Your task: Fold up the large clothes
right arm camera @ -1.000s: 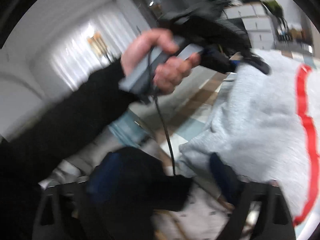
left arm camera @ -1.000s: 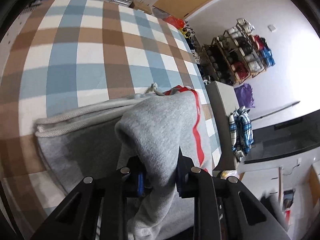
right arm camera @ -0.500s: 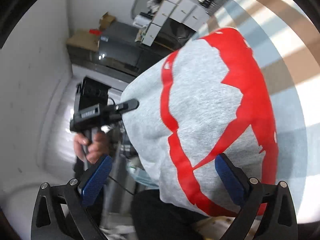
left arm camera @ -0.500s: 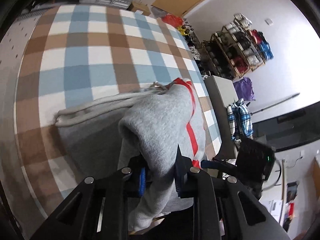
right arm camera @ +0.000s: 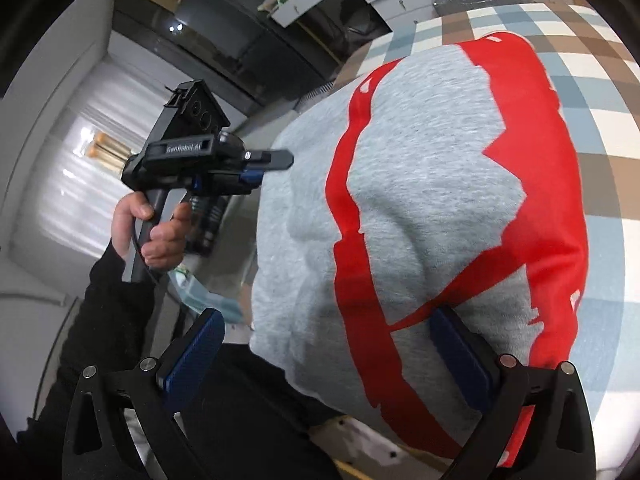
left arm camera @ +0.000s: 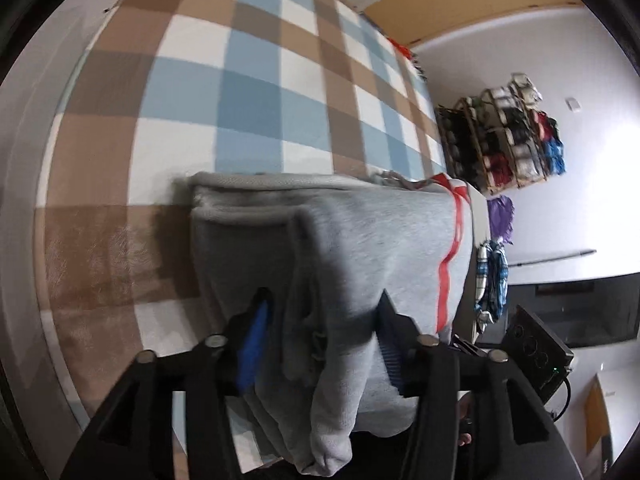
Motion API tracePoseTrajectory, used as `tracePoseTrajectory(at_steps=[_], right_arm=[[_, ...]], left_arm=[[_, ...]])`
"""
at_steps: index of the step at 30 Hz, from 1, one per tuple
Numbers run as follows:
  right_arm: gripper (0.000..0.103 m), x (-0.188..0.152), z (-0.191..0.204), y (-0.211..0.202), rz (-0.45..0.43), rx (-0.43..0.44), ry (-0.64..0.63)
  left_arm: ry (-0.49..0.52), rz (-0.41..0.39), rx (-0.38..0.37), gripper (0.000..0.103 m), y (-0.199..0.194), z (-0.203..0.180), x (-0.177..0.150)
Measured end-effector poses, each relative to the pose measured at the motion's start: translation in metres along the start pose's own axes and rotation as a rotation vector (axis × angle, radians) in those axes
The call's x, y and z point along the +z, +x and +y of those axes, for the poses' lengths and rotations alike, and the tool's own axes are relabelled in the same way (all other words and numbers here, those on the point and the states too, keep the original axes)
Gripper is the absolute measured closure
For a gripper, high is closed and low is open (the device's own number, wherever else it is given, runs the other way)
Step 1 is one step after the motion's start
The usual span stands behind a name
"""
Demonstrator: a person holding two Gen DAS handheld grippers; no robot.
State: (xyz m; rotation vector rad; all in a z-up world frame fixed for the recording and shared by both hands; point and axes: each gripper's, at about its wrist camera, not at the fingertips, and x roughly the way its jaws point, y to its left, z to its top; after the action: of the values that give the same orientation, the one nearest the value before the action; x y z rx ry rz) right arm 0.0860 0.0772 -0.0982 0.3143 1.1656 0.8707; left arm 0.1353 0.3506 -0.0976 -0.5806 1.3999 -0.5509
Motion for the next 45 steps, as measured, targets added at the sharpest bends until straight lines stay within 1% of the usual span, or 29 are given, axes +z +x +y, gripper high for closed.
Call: tracePoseTrajectory(at_steps=[1, 3, 4, 5, 6, 7, 9, 11, 13, 14, 15, 16, 17, 18, 21, 24, 25, 26, 27, 29, 30, 33, 34, 35, 37, 38, 41, 43, 45], right_arm=[[0.0, 0.0, -0.002, -0.002, -0.001, 0.013, 0.013], [0.0, 0.0, -0.003, -0.006, -0.013, 0.047, 0.041], [0.0, 0.001, -0.009, -0.009, -0.021, 0.08, 0.066], [0.0, 0.002, -0.013, -0.008, -0.027, 0.106, 0.088], [0.0, 0.003, -0.016, -0.01, -0.036, 0.134, 0.108], [0.0, 0.003, -0.021, -0.011, -0.045, 0.166, 0.131], [0.0, 0.006, -0.025, -0.014, -0.053, 0.191, 0.145], [0.0, 0.005, -0.026, -0.017, -0.062, 0.204, 0.147], [0.0, 0.005, -0.028, -0.019, -0.076, 0.213, 0.146], [0.0, 0.005, -0.026, -0.012, -0.084, 0.221, 0.149], [0.0, 0.002, -0.028, -0.014, -0.092, 0.229, 0.153], [0.0, 0.002, -0.03, -0.016, -0.108, 0.25, 0.166], [0.0, 0.001, -0.035, -0.02, -0.119, 0.27, 0.18], [0.0, 0.001, -0.036, -0.021, -0.125, 0.29, 0.193], [0.0, 0.003, -0.042, -0.022, -0.125, 0.341, 0.227], [0.0, 0.005, -0.049, -0.021, -0.11, 0.398, 0.266], [0.0, 0.006, -0.052, -0.021, -0.102, 0.417, 0.277], [0.0, 0.006, -0.055, -0.02, -0.094, 0.437, 0.289], [0.0, 0.006, -0.057, -0.019, -0.087, 0.454, 0.3], [0.0, 0.007, -0.058, -0.01, -0.078, 0.477, 0.316], [0.0, 0.008, -0.058, -0.009, -0.074, 0.483, 0.32], [0.0, 0.01, -0.054, -0.006, -0.061, 0.453, 0.303], [0.0, 0.01, -0.052, -0.006, -0.057, 0.44, 0.293], [0.0, 0.011, -0.049, -0.005, -0.051, 0.425, 0.28], [0.0, 0.011, -0.044, -0.005, -0.041, 0.405, 0.259], [0.0, 0.01, -0.044, -0.006, -0.039, 0.402, 0.255], [0.0, 0.009, -0.047, -0.008, -0.019, 0.405, 0.24], [0.0, 0.01, -0.051, -0.01, -0.013, 0.414, 0.24], [0.0, 0.009, -0.056, -0.011, -0.006, 0.438, 0.264]], left_arm=[[0.016, -0.003, 0.005, 0.056, -0.004, -0.006, -0.004], [0.073, -0.002, 0.04, 0.056, -0.013, -0.024, -0.015], [0.103, -0.004, 0.046, 0.051, -0.018, -0.03, -0.022], [0.131, -0.011, 0.017, 0.046, -0.022, -0.037, -0.031], [0.142, -0.025, -0.011, 0.028, -0.023, -0.04, -0.04], [0.142, -0.033, -0.014, 0.021, -0.022, -0.041, -0.045], [0.132, -0.035, -0.004, 0.021, -0.012, -0.04, -0.056], [0.099, 0.001, 0.011, 0.021, 0.006, -0.031, -0.061], [0.072, 0.028, -0.011, 0.022, 0.02, -0.024, -0.066], [0.067, 0.041, -0.028, 0.024, 0.026, -0.022, -0.069], [0.077, 0.047, -0.044, 0.045, 0.029, -0.024, -0.072], [0.107, 0.057, -0.052, 0.081, 0.031, -0.029, -0.076], [0.137, 0.06, -0.038, 0.097, 0.031, -0.034, -0.079], [0.171, 0.042, -0.018, 0.099, 0.029, -0.041, -0.083], [0.222, 0.033, 0.01, 0.099, 0.015, -0.054, -0.084], [0.24, 0.023, 0.052, 0.1, 0.0, -0.064, -0.083], [0.245, -0.006, 0.054, 0.1, -0.011, -0.068, -0.082], [0.255, -0.025, 0.023, 0.1, -0.021, -0.071, -0.083], [0.277, -0.054, 0.009, 0.1, -0.035, -0.078, -0.084], [0.301, -0.063, 0.002, 0.1, -0.044, -0.083, -0.085], [0.305, -0.056, 0.016, 0.1, -0.043, -0.082, -0.085], [0.276, -0.001, 0.088, 0.1, -0.019, -0.064, -0.087], [0.253, 0.018, 0.095, 0.1, -0.008, -0.053, -0.089], [0.219, 0.045, 0.074, 0.1, 0.003, -0.042, -0.092], [0.174, 0.052, 0.05, 0.1, 0.017, -0.025, -0.096], [0.147, 0.049, 0.025, 0.1, 0.021, -0.015, -0.098], [0.092, 0.011, -0.027, 0.098, 0.01, 0.001, -0.099], [0.096, -0.019, -0.005, 0.094, -0.006, -0.002, -0.097], [0.143, -0.071, 0.004, 0.093, -0.033, -0.021, -0.092]])
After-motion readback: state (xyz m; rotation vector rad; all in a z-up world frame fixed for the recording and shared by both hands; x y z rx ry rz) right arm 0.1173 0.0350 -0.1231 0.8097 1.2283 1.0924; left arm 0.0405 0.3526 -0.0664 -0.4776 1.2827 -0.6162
